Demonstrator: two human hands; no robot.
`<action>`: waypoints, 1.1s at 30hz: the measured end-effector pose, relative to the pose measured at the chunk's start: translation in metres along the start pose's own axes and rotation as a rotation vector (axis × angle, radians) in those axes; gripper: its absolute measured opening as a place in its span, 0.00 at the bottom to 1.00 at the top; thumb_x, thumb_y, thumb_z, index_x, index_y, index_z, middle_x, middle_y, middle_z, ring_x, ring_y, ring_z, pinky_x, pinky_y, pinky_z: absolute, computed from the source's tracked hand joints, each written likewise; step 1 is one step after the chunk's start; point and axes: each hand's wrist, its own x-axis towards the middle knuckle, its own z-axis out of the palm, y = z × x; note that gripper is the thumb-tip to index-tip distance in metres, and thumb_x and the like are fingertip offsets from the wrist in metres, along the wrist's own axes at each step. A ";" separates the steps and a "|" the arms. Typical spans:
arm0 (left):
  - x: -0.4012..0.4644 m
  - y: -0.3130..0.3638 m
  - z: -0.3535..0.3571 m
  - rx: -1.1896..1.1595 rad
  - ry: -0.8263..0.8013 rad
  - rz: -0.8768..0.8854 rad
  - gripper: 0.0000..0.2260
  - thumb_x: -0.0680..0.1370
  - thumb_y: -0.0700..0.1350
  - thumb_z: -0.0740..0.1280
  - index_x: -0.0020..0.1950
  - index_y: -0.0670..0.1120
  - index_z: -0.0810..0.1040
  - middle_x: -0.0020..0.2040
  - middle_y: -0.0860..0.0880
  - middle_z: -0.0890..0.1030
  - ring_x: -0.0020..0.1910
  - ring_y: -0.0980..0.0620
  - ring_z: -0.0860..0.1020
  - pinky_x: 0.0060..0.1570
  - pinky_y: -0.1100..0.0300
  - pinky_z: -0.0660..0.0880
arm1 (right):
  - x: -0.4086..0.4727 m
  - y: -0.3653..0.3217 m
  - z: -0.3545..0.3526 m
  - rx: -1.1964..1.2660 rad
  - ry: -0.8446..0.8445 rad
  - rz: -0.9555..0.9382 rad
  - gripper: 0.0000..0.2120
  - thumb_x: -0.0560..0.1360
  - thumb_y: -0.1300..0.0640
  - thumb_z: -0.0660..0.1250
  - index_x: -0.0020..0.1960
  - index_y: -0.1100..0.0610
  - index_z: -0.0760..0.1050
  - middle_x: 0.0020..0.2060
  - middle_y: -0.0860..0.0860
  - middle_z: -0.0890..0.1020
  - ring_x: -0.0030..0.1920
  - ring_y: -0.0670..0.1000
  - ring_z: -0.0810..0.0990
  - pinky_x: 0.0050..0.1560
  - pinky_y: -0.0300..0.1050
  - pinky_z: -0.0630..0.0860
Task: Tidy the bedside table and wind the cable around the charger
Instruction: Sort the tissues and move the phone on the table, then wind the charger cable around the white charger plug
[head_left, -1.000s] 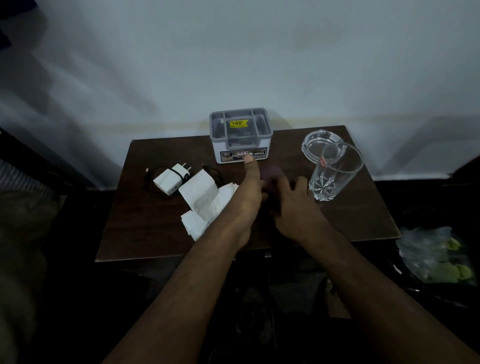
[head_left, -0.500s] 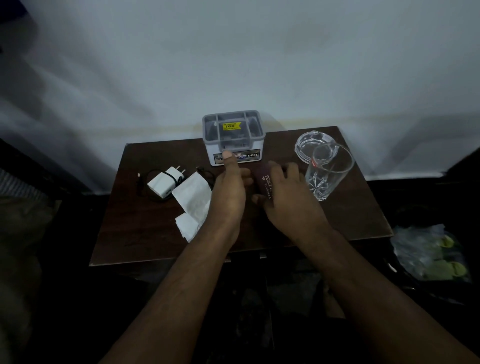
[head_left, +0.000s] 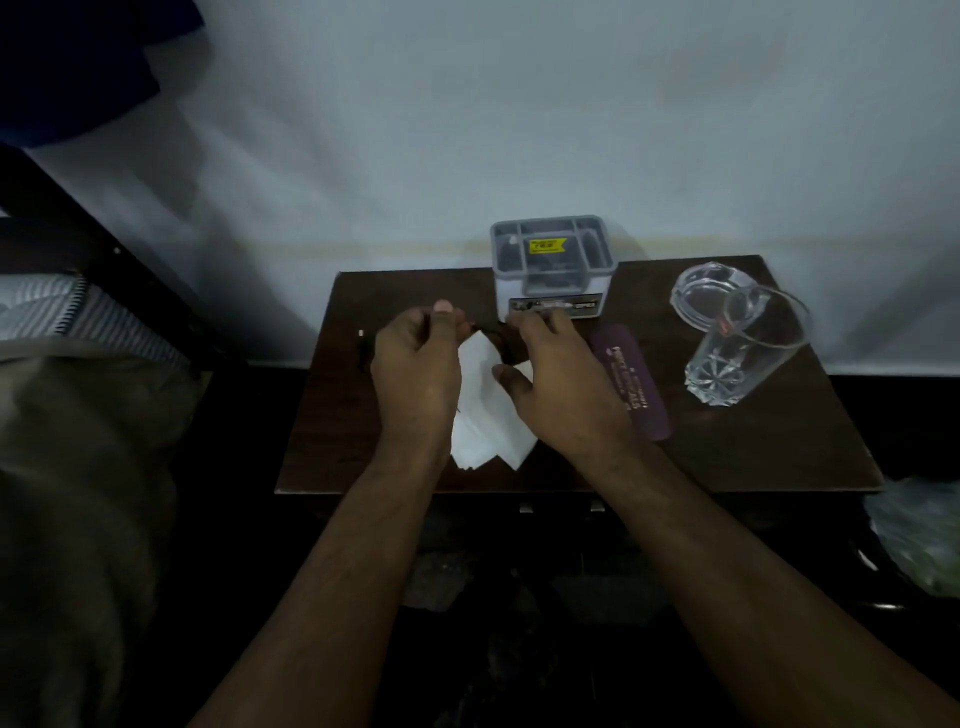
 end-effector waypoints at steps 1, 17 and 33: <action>0.005 -0.004 -0.005 0.032 0.026 -0.004 0.12 0.82 0.48 0.65 0.47 0.43 0.84 0.43 0.47 0.86 0.46 0.49 0.84 0.47 0.53 0.80 | 0.003 -0.002 0.005 0.010 -0.033 -0.010 0.26 0.79 0.51 0.69 0.74 0.52 0.67 0.70 0.53 0.71 0.69 0.55 0.72 0.65 0.52 0.74; 0.021 -0.014 -0.018 0.374 -0.290 -0.208 0.21 0.70 0.32 0.74 0.60 0.45 0.74 0.52 0.44 0.79 0.53 0.42 0.81 0.53 0.45 0.81 | 0.026 0.010 0.021 0.007 -0.126 -0.039 0.17 0.76 0.57 0.72 0.63 0.48 0.78 0.57 0.48 0.78 0.61 0.55 0.74 0.63 0.61 0.72; 0.019 0.005 0.000 -0.161 -0.392 -0.522 0.16 0.83 0.58 0.60 0.54 0.48 0.80 0.43 0.53 0.83 0.40 0.54 0.84 0.36 0.59 0.80 | 0.016 0.019 0.007 0.099 0.057 0.003 0.20 0.77 0.53 0.72 0.66 0.54 0.73 0.62 0.52 0.72 0.55 0.53 0.80 0.56 0.51 0.79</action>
